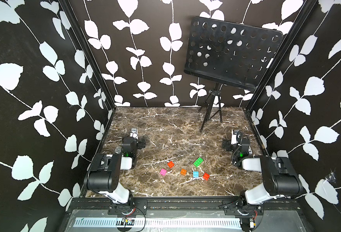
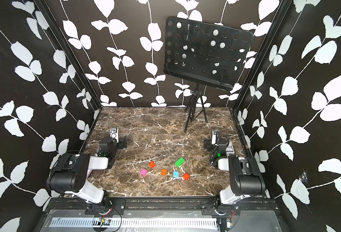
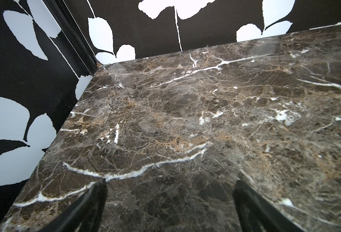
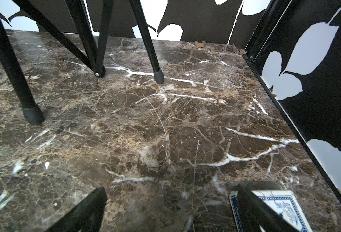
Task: Assemble the letter y with lego
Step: Pick up the lego brick from the center of the board.
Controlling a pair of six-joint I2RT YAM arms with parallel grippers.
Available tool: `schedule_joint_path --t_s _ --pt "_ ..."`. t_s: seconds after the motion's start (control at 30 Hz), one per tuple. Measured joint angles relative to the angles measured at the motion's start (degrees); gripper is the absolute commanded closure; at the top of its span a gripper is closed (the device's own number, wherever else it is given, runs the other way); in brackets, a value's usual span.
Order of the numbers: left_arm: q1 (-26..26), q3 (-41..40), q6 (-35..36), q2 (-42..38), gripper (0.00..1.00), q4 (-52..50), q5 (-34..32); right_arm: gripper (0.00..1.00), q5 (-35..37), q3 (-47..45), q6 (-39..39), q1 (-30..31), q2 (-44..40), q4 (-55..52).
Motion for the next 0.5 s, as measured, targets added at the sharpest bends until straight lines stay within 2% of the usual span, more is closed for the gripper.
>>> schedule_joint_path --t_s 0.23,0.33,0.5 --pt "0.0 0.0 0.0 0.0 0.01 0.3 0.0 0.01 0.7 0.6 0.2 0.0 -0.3 -1.8" --pt "0.0 0.0 0.1 0.0 0.01 0.3 -0.1 0.01 0.8 4.6 0.2 0.0 -3.2 -10.9" --pt "-0.1 1.6 0.7 0.0 0.01 -3.7 0.9 0.01 -0.1 10.3 2.5 0.0 -13.5 -21.8"
